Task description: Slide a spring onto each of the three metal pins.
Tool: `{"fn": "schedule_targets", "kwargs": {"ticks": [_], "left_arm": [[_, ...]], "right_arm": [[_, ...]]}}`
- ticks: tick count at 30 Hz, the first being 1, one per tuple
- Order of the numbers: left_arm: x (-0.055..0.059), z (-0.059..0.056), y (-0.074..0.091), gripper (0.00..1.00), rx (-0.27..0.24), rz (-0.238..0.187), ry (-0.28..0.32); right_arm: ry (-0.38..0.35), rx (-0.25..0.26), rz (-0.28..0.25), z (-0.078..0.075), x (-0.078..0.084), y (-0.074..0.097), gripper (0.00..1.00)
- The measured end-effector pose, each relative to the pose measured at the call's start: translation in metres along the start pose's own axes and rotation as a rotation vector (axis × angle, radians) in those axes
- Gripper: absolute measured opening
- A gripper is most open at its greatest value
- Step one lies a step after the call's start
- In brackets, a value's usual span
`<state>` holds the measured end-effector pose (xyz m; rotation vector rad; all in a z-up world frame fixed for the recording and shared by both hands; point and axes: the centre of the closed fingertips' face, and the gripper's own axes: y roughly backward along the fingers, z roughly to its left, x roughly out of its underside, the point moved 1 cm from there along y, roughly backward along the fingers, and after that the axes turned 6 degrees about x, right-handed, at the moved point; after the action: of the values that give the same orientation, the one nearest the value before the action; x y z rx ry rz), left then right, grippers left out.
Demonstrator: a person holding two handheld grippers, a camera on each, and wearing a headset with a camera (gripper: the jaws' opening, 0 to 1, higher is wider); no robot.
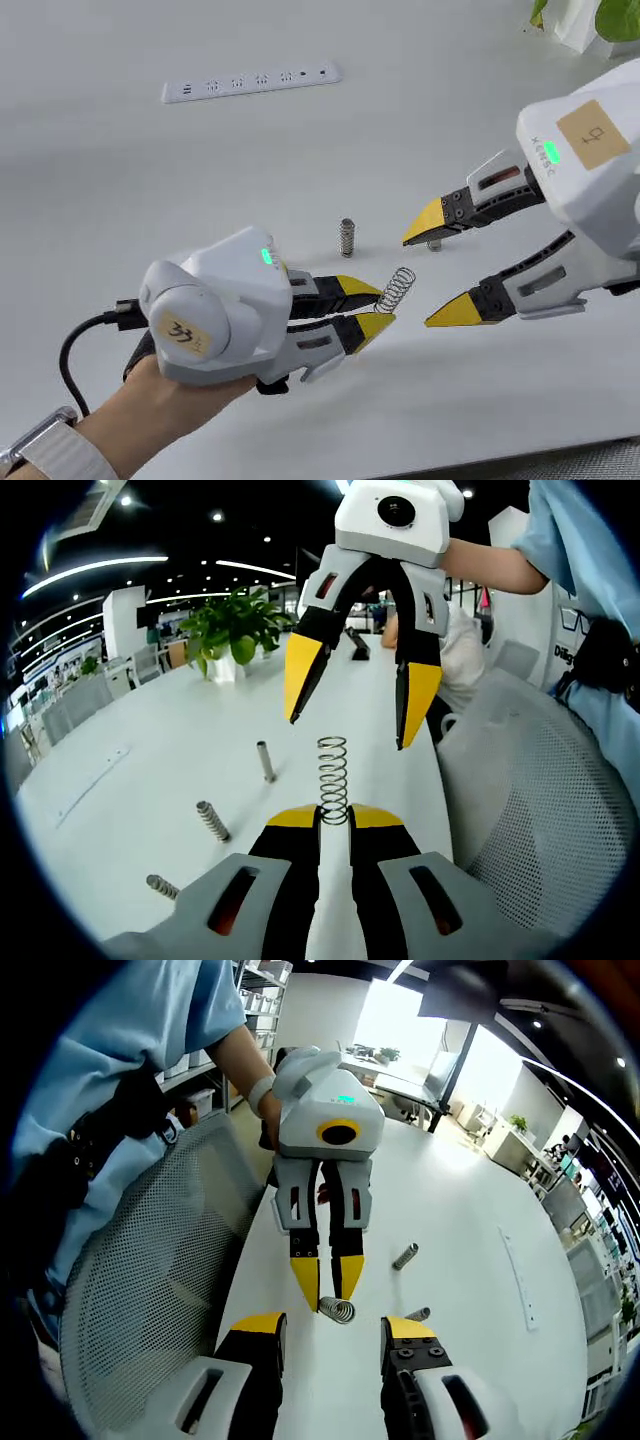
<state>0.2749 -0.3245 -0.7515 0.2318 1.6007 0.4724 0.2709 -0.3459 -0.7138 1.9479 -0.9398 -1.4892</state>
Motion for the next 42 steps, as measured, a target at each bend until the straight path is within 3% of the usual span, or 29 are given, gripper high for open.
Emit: {"fn": "schedule_targets", "kwargs": {"ticks": [5,18,28,42], "left_arm": [[0.006,0.001,-0.002,0.07,-0.009,0.058,-0.045],[0.007,0.002,0.001,0.07,-0.026,0.094,-0.083],[0.007,0.000,0.005,0.07,-0.034,0.079,-0.076],[0.003,-0.002,0.004,0.07,-0.031,0.056,-0.082]], "right_arm": [[0.011,-0.032,0.021,-0.001,0.004,-0.006,0.33],[0.057,-0.126,0.071,0.008,0.009,-0.029,0.23],[0.071,-0.155,0.055,0.010,-0.005,-0.034,0.16],[0.090,-0.175,0.068,0.011,-0.002,-0.037,0.08]]}}
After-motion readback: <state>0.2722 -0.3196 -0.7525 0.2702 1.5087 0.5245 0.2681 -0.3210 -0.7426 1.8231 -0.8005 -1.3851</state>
